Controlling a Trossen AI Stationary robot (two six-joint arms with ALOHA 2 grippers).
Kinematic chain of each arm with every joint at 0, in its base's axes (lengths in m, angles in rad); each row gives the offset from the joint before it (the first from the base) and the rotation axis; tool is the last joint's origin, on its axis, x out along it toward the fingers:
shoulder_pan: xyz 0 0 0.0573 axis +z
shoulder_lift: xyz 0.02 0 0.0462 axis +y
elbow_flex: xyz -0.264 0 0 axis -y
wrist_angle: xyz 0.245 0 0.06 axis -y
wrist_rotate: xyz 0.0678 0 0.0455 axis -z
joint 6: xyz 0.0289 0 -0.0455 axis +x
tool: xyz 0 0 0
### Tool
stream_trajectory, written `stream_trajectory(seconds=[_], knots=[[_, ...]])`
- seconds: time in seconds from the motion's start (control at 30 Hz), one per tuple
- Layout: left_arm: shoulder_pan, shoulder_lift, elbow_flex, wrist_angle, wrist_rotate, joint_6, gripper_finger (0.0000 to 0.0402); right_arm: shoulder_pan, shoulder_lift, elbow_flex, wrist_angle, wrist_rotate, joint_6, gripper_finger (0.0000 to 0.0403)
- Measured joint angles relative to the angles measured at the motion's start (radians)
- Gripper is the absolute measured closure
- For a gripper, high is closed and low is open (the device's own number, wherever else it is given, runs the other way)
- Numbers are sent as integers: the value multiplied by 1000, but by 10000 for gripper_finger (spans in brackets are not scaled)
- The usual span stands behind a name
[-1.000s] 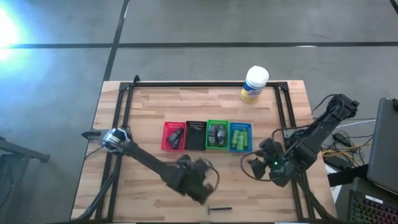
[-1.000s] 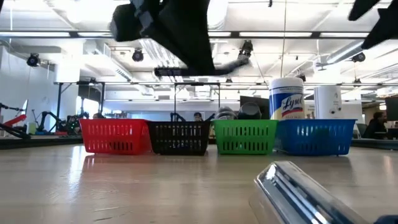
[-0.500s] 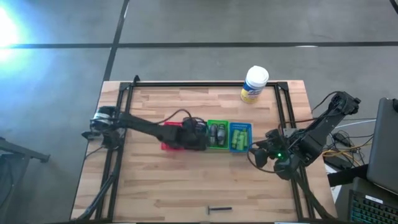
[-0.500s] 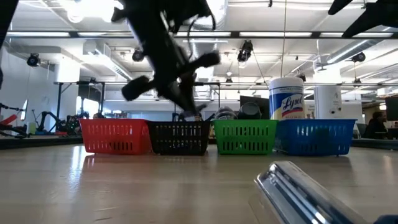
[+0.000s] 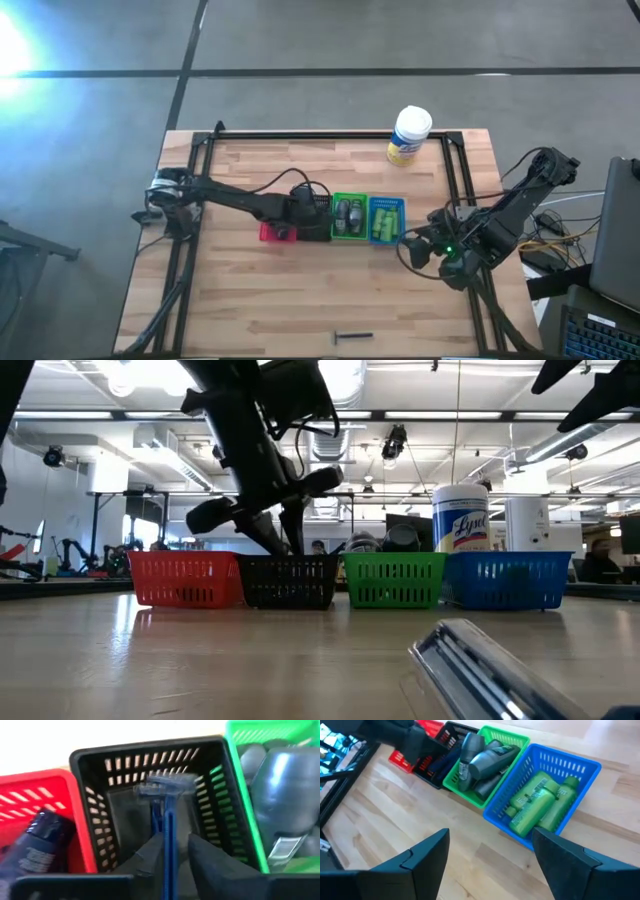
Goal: Pick & Place Travel size toiletries
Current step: Put the blue razor into the black basket
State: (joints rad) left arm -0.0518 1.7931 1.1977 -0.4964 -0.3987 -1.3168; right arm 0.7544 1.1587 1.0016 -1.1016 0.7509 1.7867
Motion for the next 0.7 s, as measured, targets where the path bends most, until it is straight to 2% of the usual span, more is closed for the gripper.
stream_trajectory(seconds=[0.13,0.27,0.37,0.47,0.53,0.6,0.7], knots=[[-2,0,30,-90,10,17,265,0,0,0,-26,0,20,113],[-15,-7,69,-129,16,78,233,0,0,0,-26,0,15,102],[-67,-32,108,-5,46,344,227,0,0,0,-26,-25,-10,95],[-145,-46,145,169,254,663,228,0,0,0,-25,-53,-39,87],[-206,-38,174,212,381,796,230,0,0,0,-25,-55,-40,82],[-271,-17,207,210,399,859,231,0,0,0,-25,-55,-42,76],[-360,33,236,186,335,918,232,0,0,0,-25,-55,-42,69]])
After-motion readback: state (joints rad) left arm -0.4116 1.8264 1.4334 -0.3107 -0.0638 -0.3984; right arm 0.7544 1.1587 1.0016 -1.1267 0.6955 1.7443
